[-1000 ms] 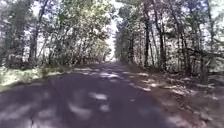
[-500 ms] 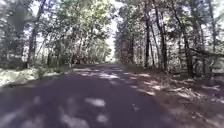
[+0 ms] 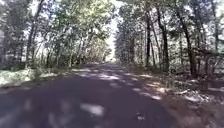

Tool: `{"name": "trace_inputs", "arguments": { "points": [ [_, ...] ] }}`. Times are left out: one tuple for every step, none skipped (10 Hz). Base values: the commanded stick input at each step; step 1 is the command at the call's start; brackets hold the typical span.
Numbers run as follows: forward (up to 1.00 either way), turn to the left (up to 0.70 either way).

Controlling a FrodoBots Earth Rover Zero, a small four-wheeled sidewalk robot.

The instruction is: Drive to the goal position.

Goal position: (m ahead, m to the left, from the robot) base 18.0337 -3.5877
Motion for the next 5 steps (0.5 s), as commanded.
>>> {"name": "trace_inputs", "arguments": {
  "points": [
    [0.45,0.00],
    [0.45,0.00],
    [0.45,0.00],
    [0.45,0.00],
    [0.45,0.00]
  ]
}}
